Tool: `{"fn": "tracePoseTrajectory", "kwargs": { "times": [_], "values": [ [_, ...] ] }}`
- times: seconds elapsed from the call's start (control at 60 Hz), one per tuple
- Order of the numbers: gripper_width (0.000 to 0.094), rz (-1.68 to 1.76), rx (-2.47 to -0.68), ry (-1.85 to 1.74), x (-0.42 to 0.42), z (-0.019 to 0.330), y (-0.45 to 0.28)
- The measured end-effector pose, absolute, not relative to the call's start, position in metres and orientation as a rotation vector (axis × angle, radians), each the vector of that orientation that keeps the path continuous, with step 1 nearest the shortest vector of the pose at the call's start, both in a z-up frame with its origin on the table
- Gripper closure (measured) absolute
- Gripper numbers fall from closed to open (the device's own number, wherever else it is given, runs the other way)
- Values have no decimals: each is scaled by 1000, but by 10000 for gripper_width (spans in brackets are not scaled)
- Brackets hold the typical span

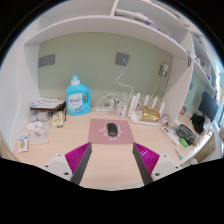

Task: Arrange mouse

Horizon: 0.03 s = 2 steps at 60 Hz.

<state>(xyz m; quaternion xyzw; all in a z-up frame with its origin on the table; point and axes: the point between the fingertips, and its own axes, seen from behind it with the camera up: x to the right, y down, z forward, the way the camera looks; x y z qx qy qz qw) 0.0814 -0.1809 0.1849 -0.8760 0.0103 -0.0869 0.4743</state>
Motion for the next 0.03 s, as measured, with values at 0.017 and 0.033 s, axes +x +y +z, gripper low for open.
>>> {"fn": "tracePoseTrajectory", "kwargs": {
  "times": [0.017,0.033],
  "values": [
    [89,-213,-2142,25,82,185,-181],
    [89,-213,-2141,25,82,186,-181]
  ]
}}
